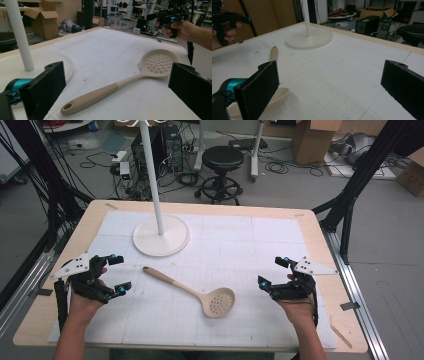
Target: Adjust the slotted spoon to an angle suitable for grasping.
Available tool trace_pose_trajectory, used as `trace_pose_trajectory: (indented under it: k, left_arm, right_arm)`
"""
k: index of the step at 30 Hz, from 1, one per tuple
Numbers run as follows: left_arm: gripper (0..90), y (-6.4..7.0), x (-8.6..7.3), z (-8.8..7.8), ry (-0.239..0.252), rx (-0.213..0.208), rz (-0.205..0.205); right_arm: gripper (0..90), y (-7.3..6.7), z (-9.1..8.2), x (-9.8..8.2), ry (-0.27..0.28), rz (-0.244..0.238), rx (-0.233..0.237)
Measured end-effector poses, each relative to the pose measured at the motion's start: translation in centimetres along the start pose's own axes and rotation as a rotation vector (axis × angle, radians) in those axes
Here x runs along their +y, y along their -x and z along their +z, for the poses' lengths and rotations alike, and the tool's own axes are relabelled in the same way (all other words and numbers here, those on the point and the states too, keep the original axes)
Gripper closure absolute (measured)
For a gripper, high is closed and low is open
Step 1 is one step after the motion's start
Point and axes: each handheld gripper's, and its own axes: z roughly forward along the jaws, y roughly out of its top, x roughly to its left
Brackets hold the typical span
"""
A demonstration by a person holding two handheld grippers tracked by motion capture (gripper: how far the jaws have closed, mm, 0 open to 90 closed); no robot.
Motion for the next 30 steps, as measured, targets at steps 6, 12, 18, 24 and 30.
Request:
trace_pose_trajectory:
  k: [6, 12, 18, 24, 30]
  left_arm:
    - [1.7, -0.2, -0.04, -0.02, 0.001, 0.006, -0.002]
    - [1.7, -0.18, -0.08, 0.1, 0.0, 0.0, 0.0]
    - [1.7, -0.2, -0.02, -0.09, 0.002, 0.001, 0.004]
    - [1.7, -0.15, 0.07, -0.25, 0.005, 0.004, 0.006]
    - [1.7, -0.15, -0.03, -0.03, -0.003, 0.002, 0.005]
  right_arm:
    - [0.2, 0.33, -0.14, -0.24, 0.0, 0.01, -0.008]
    - [0.2, 0.29, -0.53, -0.29, 0.001, 0.0, -0.026]
    - [0.2, 0.11, -0.27, -0.26, -0.01, 0.001, -0.026]
    - [0.3, -0.02, 0.01, -0.3, -0.014, -0.005, -0.022]
    - [0.3, -0.02, -0.07, -0.31, -0.016, -0.002, -0.023]
